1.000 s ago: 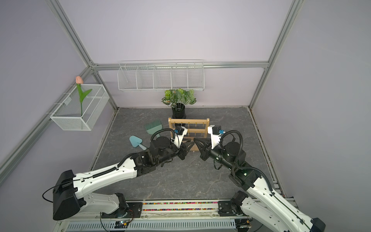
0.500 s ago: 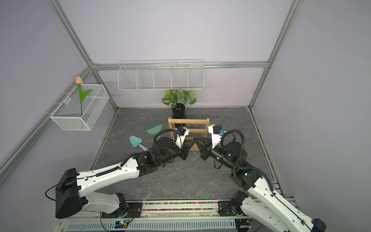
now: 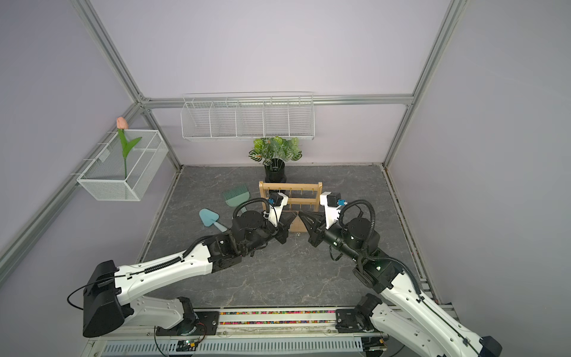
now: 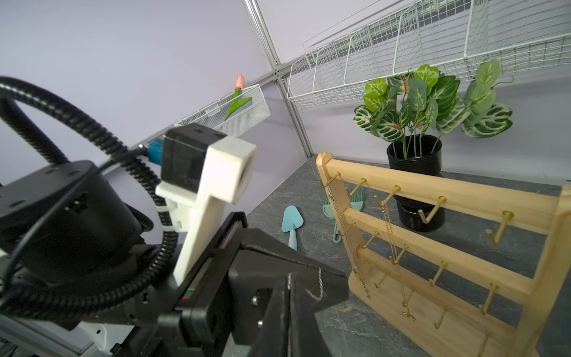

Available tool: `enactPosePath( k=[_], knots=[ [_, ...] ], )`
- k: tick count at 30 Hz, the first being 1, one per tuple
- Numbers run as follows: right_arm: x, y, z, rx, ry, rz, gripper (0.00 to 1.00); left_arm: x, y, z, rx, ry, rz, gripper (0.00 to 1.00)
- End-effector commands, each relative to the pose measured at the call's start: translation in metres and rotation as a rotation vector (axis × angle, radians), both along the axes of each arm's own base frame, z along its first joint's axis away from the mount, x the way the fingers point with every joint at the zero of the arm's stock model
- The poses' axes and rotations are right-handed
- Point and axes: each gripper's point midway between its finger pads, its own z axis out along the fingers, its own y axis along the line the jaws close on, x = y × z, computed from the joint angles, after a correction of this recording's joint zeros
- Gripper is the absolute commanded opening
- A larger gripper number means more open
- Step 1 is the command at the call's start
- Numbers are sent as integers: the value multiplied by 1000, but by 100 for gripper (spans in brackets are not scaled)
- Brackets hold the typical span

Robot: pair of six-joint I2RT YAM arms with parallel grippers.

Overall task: Hang the necklace on the jewelry display stand
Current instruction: Pick up the necklace from the center of the board.

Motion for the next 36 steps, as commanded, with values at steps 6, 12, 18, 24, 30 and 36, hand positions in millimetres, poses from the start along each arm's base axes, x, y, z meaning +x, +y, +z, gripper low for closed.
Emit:
enactPosePath(
  k=[6, 12, 18, 24, 30, 36],
  knots=[
    [19, -9, -11, -172, -80, -96, 7, 8, -4, 51, -2, -92, 25, 0],
    [30, -22, -1, -218, -152, -187, 7, 15, -19, 57, 56, -123, 12, 0],
    [45, -33, 16, -249, -230, -282, 7, 27, -36, 54, 95, -125, 21, 0],
    [63, -43, 25, -313, -273, -360, 7, 43, -47, 52, 114, -123, 69, 0],
    [81, -53, 21, -333, -263, -392, 7, 60, -50, 53, 126, -126, 109, 0],
    [102, -61, 13, -309, -223, -400, 7, 80, -53, 42, 148, -97, 120, 0]
  ],
)
